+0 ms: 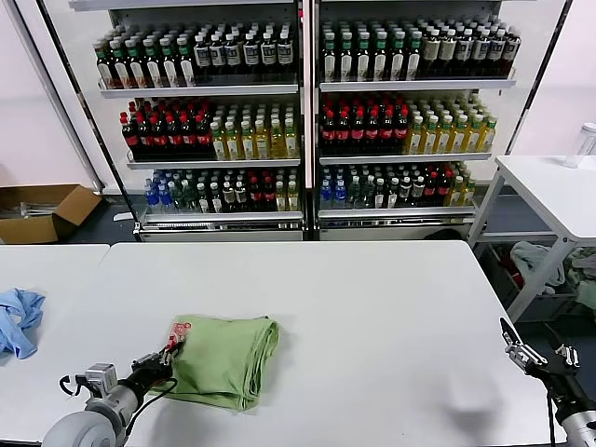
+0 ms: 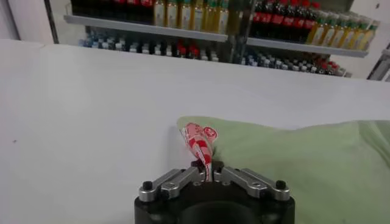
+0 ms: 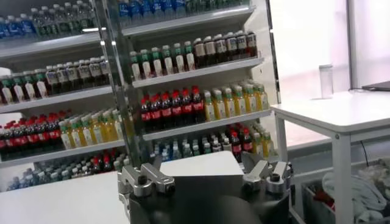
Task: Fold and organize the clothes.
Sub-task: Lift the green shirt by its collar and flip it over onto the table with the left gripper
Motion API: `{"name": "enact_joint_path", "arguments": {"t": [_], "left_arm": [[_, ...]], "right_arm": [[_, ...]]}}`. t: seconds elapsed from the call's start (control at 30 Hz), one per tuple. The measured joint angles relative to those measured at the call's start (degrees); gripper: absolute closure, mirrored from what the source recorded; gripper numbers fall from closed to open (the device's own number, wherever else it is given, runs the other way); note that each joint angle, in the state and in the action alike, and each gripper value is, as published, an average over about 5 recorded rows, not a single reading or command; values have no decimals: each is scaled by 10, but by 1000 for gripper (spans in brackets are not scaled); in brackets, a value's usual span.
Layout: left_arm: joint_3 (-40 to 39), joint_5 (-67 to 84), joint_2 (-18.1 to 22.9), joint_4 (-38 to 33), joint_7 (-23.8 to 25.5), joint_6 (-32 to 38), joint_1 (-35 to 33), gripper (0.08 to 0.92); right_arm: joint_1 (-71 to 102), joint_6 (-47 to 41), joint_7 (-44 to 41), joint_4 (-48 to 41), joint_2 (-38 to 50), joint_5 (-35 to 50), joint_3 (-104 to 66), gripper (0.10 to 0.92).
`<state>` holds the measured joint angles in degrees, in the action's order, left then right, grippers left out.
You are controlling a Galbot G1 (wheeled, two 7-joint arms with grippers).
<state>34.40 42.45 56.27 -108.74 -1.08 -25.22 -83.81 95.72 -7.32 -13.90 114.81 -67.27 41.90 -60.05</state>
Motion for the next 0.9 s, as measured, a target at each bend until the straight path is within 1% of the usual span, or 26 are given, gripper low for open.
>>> {"name": "enact_joint_path", "arguments": {"t": [0.23,0.4,0.53,0.7,0.9], "left_arm": [[53,9,15,-18,0,4,-14,884],[116,13,10,-22,5,4,-28,884],[172,15,-8,-21,10,3,-38,884],[235,21,-40,-22,15,-2,-42,884],[268,22,-68,-34,13,-14,-32,884]], "right_arm": [[0,5,-5,-2,-1,-4,3,203],[1,7,-7,-2,0,-4,3,203],[1,8,-8,0,-1,-4,5,203],[2,8,-8,5,-2,-4,7,203],[6,8,-8,12,-5,-4,3,203]]}}
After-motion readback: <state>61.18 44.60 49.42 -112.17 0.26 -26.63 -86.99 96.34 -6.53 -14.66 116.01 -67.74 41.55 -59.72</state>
